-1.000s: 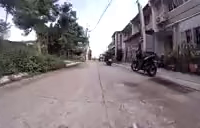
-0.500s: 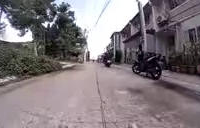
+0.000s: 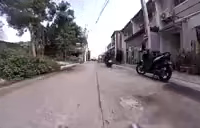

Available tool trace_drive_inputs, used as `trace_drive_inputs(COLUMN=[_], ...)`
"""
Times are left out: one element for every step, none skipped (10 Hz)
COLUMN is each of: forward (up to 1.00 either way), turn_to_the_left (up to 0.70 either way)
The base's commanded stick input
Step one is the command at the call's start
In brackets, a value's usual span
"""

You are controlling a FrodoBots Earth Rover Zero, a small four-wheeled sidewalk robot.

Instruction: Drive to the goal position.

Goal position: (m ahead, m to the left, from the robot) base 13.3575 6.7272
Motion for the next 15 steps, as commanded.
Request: trace_drive_inputs(forward=[1.0, 1.0, 1.0, 1.0, 1.0, 1.0, 1.0, 1.0, 1.0, 1.0, 1.0, 1.0, 1.0, 1.0, 1.0], turn_to_the_left=[-0.1, -0.26, -0.33, -0.06, 0.04, 0.04, 0.04, 0.04, 0.04, 0.04, 0.04, 0.04, 0.04, 0.04, 0.04])
